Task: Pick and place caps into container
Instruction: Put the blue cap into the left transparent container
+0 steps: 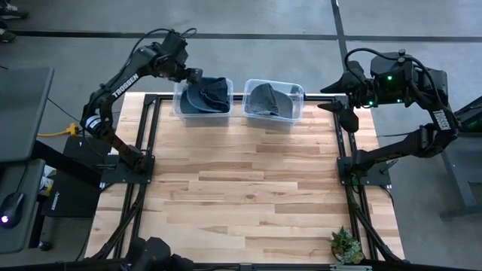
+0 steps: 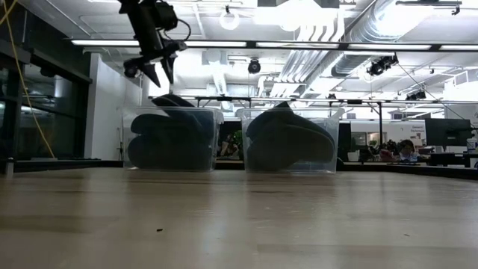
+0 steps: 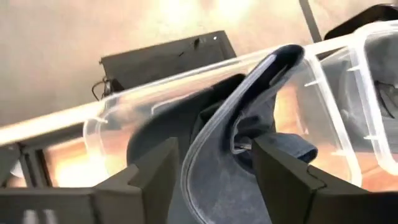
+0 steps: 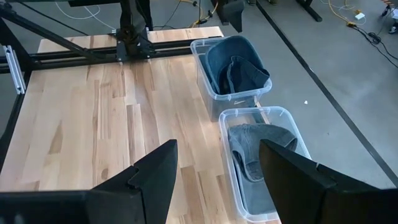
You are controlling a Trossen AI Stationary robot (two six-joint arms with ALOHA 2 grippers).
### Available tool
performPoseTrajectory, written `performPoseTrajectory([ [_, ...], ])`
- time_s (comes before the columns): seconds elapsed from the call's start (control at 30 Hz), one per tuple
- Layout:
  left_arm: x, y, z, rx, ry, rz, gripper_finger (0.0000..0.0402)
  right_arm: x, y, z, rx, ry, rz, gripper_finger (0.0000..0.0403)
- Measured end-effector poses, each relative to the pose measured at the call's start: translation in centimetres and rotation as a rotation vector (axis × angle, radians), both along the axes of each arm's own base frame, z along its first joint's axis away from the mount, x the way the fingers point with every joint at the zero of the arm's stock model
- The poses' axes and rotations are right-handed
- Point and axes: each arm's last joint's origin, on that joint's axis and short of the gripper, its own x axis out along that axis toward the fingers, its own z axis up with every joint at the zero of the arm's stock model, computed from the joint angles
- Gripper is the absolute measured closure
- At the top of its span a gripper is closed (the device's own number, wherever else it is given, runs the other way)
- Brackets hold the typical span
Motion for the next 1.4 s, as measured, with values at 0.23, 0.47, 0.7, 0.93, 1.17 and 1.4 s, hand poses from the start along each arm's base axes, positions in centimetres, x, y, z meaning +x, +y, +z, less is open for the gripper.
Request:
performPoseTrajectory([
  [0.23,1.4,-1.2,0.6,0.03,0.008,-0.111,0.0356,0.0,0.0,0.0,0.0,0.0,-0.001,0.0182],
  [0.47,2.6,-2.0,0.2,0.049,0.024,-0.158,0.0397,0.0,0.0,0.0,-0.009,0.002,-0.003,0.0183],
  [0.7,2.9,-2.1,-2.9,-0.026,0.069,-0.146,0.04,0.0,0.0,0.0,-0.014,0.004,-0.007,0.0183],
  [0.93,3.0,-1.8,-5.9,-0.037,0.089,-0.108,0.0401,0.0,0.0,0.0,-0.011,0.001,-0.009,0.0182],
  [1.17,2.7,-1.9,-8.6,-0.042,0.156,-0.079,0.0401,0.0,-0.1,0.0,0.002,-0.005,-0.018,0.0183],
  [1.4,2.0,-2.0,-11.2,-0.073,0.184,-0.063,0.0401,0.0,-0.1,0.0,0.014,-0.009,-0.044,0.0183],
])
